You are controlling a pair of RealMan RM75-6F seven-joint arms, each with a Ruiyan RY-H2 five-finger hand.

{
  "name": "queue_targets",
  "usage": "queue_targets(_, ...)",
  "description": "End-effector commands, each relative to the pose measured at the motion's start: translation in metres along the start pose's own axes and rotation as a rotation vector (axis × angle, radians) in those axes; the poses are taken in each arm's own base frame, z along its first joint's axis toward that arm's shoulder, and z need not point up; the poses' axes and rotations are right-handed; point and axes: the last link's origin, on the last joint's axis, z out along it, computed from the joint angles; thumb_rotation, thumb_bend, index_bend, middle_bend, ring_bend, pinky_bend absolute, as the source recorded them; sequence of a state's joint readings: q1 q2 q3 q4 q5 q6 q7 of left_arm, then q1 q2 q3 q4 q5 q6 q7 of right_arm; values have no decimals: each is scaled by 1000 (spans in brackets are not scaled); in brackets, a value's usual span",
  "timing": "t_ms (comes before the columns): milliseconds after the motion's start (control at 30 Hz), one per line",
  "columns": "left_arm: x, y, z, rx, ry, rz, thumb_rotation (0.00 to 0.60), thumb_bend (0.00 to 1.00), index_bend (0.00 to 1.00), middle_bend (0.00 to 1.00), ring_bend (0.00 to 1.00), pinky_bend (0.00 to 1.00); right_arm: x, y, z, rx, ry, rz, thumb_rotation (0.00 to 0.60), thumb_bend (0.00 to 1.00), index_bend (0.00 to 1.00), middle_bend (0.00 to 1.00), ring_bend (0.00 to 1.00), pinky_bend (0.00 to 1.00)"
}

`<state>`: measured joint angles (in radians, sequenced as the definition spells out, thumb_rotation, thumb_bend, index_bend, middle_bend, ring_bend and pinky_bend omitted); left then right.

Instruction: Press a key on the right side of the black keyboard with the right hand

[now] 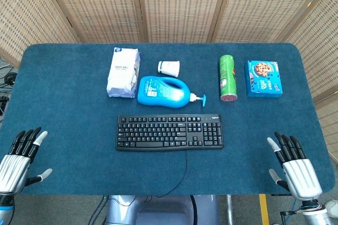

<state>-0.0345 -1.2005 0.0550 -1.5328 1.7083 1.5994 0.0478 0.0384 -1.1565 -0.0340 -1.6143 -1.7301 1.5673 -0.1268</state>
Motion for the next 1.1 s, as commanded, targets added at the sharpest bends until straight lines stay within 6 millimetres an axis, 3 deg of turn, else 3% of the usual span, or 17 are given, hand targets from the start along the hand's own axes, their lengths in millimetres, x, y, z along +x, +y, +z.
queue_targets(33, 0, 0, 0, 0, 0, -1, 600, 0, 0, 0, 0, 0, 0, 0, 0, -1, -1, 0, 600, 311, 0, 0, 0, 4)
queue_targets(1100, 5, 1, 1, -1, 23, -6, 600, 0, 0, 0, 0, 0, -3, -1, 2, -1, -36, 12, 600, 311, 0, 0, 0, 4)
